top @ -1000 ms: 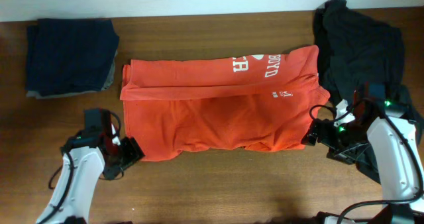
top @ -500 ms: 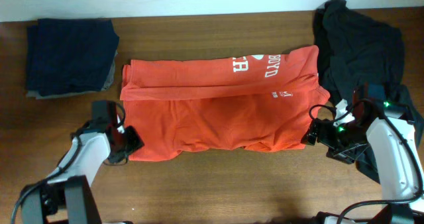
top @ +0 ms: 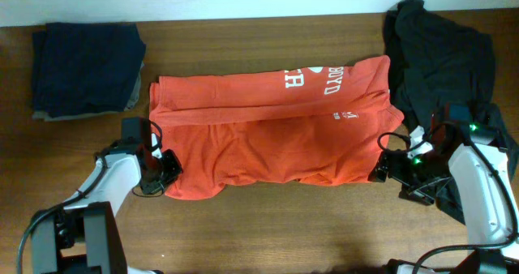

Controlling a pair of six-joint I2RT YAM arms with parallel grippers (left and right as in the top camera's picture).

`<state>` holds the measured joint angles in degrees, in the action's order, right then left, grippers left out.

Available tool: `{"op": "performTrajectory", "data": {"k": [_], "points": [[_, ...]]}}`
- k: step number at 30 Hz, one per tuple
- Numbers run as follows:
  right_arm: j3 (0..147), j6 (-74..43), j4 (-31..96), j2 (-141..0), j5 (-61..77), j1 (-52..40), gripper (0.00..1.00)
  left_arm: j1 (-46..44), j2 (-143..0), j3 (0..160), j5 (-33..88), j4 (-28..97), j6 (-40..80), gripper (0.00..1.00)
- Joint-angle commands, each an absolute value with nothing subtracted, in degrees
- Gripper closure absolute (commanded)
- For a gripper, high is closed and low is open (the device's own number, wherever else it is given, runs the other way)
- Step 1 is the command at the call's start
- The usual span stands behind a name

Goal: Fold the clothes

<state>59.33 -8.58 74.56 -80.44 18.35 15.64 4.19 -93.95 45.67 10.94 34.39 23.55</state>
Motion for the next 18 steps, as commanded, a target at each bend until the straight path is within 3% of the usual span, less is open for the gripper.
{"op": "performTrajectory", "data": {"k": [1, 10, 18], "points": [[59.0, -8.4, 76.0, -79.5, 18.9, 15.4, 0.16, 3.8, -97.4, 45.3, 9.5, 38.7, 22.5, 0.99], [48.9, -11.6, 67.0, -79.5, 20.1, 15.4, 0.23, 3.8, -96.3, 53.1, 7.7, 38.9, 22.2, 0.99], [41.9, -14.0, 51.2, -79.5, 22.3, 15.4, 0.41, 3.8, -96.3, 53.1, 7.7, 37.6, 22.2, 0.99]]}}
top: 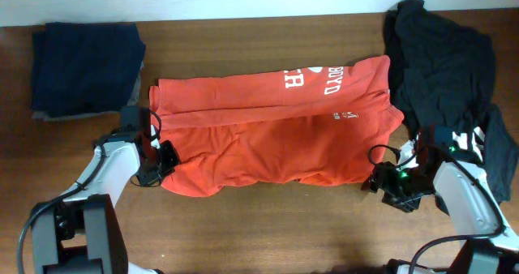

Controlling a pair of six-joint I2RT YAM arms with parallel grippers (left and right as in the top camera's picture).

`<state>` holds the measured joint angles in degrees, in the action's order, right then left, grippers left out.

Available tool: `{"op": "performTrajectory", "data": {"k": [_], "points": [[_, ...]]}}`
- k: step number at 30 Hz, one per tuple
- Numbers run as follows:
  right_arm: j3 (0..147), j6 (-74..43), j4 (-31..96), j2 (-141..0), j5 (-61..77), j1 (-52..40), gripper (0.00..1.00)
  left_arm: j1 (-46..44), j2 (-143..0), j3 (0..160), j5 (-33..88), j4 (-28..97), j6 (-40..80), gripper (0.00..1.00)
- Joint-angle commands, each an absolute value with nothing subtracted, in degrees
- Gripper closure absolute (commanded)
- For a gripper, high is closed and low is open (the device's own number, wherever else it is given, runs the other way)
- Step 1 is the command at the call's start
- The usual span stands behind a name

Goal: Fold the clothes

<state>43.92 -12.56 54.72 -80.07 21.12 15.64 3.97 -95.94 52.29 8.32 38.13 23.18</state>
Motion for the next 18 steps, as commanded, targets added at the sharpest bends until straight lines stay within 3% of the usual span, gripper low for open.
{"op": "performTrajectory", "data": {"k": [1, 10, 18], "points": [[41.6, -14.0, 50.1, -79.5, 22.3, 15.4, 0.41, 3.8, -96.3, 53.1, 7.7, 37.6, 22.2, 0.99], [40.6, -14.0, 42.3, -81.3, 22.3, 15.3, 0.53, 3.8, -96.3, 53.1, 7.7, 37.4, 22.2, 0.99], [40.6, -13.8, 38.8, -87.7, 21.8, 8.1, 0.55, 3.8, -96.3, 53.1, 7.5, 37.3, 22.2, 0.99]]}}
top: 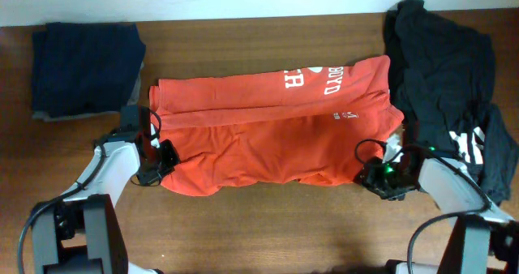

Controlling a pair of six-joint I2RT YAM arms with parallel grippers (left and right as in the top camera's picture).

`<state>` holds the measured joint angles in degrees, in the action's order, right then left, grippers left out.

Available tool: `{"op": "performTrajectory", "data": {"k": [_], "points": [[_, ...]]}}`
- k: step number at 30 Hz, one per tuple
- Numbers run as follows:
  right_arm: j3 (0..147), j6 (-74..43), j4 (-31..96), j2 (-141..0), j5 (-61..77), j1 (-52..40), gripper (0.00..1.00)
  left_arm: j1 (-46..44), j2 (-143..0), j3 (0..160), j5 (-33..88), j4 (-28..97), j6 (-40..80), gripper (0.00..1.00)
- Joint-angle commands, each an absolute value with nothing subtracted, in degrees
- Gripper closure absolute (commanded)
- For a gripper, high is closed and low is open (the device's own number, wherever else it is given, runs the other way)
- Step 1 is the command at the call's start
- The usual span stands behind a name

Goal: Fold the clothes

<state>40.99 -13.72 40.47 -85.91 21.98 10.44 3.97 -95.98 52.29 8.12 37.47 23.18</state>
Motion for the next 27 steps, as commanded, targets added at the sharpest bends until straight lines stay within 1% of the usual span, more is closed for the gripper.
{"op": "performTrajectory", "data": {"k": [1, 4, 11, 13, 14, 15, 16, 17, 18, 22, 24, 27], "points": [[40.7, -13.8, 38.4, -88.2, 21.2, 7.7, 0.55, 3.8, -96.3, 53.1, 7.5, 37.3, 22.2, 0.99], [40.7, -13.8, 37.5, -89.7, 17.1, 7.4, 0.57, 3.8, -96.3, 53.1, 7.5, 37.3, 22.2, 0.99], [40.7, -13.8, 31.8, -90.4, 15.7, 7.4, 0.58, 3.8, -96.3, 53.2, 7.5, 37.2, 22.2, 0.99], [40.7, -13.8, 30.7, -90.4, 15.3, 7.4, 0.65, 3.8, -96.3, 53.2, 7.4, 37.2, 22.2, 0.99], [40.7, -13.8, 30.5, -90.4, 14.9, 7.4, 0.71, 3.8, -96.3, 53.2, 7.2, 37.1, 22.2, 0.99], [40.8, -13.8, 30.6, -90.4, 14.6, 7.4, 0.83, 3.8, -96.3, 53.2, 7.0, 37.2, 22.2, 0.99], [40.9, -13.8, 30.7, -90.4, 14.5, 7.4, 0.91, 3.8, -96.3, 53.2, 6.7, 37.2, 22.2, 0.99], [41.3, -13.9, 31.6, -90.2, 14.5, 7.5, 0.96, 3.8, -96.3, 53.2, 6.3, 37.3, 22.2, 0.99], [41.6, -14.0, 32.2, -90.1, 14.5, 7.5, 0.96, 3.8, -96.3, 53.2, 6.2, 37.3, 22.2, 0.99], [47.5, -14.0, 43.9, -86.4, 14.5, 7.5, 0.96, 3.8, -96.3, 53.2, 6.2, 37.8, 22.2, 0.99], [51.8, -13.8, 51.9, -84.4, 15.0, 7.5, 0.96, 3.8, -96.3, 53.2, 6.2, 37.8, 22.2, 0.99], [56.9, -13.4, 60.7, -83.9, 15.0, 7.4, 0.96, 3.8, -96.3, 53.2, 6.2, 37.8, 22.2, 0.99]]}}
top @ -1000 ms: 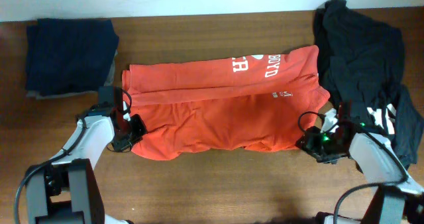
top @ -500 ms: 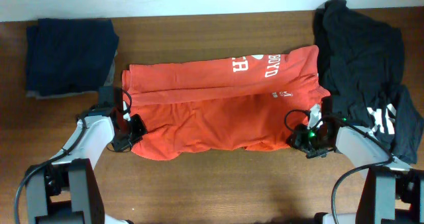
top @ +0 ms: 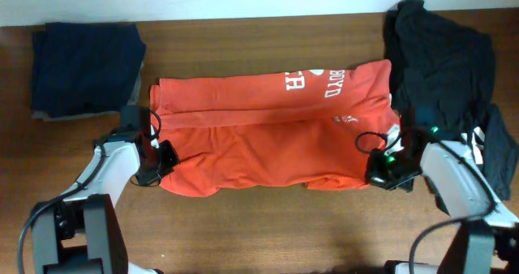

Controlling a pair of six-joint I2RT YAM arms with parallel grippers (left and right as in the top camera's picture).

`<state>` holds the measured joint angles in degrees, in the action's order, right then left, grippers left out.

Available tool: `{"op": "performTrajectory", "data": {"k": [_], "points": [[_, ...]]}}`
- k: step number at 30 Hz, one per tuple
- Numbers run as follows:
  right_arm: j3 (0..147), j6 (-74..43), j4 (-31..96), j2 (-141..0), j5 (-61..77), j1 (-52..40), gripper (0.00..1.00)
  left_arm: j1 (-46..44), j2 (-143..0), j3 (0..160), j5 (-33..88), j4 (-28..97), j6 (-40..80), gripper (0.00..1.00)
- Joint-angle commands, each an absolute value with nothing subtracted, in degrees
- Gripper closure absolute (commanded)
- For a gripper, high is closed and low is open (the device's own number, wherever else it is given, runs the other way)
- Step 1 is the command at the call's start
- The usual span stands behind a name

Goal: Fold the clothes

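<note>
An orange T-shirt [top: 272,136] with white lettering lies across the middle of the table, its top part folded down along a crease. My left gripper [top: 165,162] sits at the shirt's lower left corner, with the cloth edge at its fingers. At the lower right corner, my right gripper [top: 376,169] seems shut on the hem. The fingertips of both are partly hidden by cloth.
A folded dark blue stack [top: 85,67] rests at the back left. A heap of unfolded black clothes [top: 446,63] fills the back right, reaching down beside my right arm. Bare wooden table [top: 268,225] runs along the front.
My right gripper has moved slightly right and up at the shirt's lower right corner. The shirt's right side and its lettering have shifted to the right with it. The left gripper has stayed put.
Both grippers stood at the shirt's lower corners, the right one just off the hem. The left then sat a little higher with the corner drawn in. The right was in at the hem, and now the shirt's right side is pulled flatter.
</note>
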<state>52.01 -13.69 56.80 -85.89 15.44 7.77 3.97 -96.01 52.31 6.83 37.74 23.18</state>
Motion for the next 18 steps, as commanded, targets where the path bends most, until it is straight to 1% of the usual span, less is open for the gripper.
{"op": "performTrajectory", "data": {"k": [1, 3, 5, 9, 11, 14, 15, 16, 17, 18], "points": [[59.5, -12.3, 64.1, -83.9, 14.9, 7.4, 0.96, 3.8, -96.3, 53.2, 6.2, 37.7, 22.2, 0.99], [60.7, -12.3, 63.7, -83.9, 14.9, 7.4, 0.96, 3.8, -96.3, 53.2, 6.1, 37.7, 22.2, 0.99], [60.7, -12.4, 59.7, -84.1, 15.0, 7.1, 0.96, 3.8, -96.3, 53.2, 5.5, 37.8, 22.2, 0.99], [60.7, -12.7, 50.5, -86.4, 15.9, 5.9, 0.96, 3.8, -96.3, 53.2, 5.1, 37.8, 22.2, 0.99], [60.7, -12.8, 43.3, -90.1, 17.6, 4.3, 0.96, 3.8, -96.3, 53.2, 4.8, 37.8, 22.2, 0.99], [60.7, -12.8, 36.9, -94.3, 17.8, 2.5, 0.96, 3.8, -96.3, 53.2, 4.7, 37.8, 22.2, 0.99], [60.8, -12.8, 35.1, -95.8, 17.8, 1.8, 0.91, 3.8, -96.3, 53.2, 4.7, 37.8, 22.2, 0.99], [60.9, -12.8, 34.2, -97.1, 17.8, 1.3, 0.77, 3.8, -96.3, 53.2, 4.7, 37.8, 22.2, 0.99], [61.3, -12.8, 34.3, -98.3, 17.8, 1.1, 0.58, 3.8, -96.3, 53.2, 4.7, 37.8, 22.2, 0.99], [61.6, -12.8, 34.8, -98.7, 17.8, 1.0, 0.54, 3.8, -96.3, 53.2, 4.7, 37.8, 22.2, 0.99]]}}
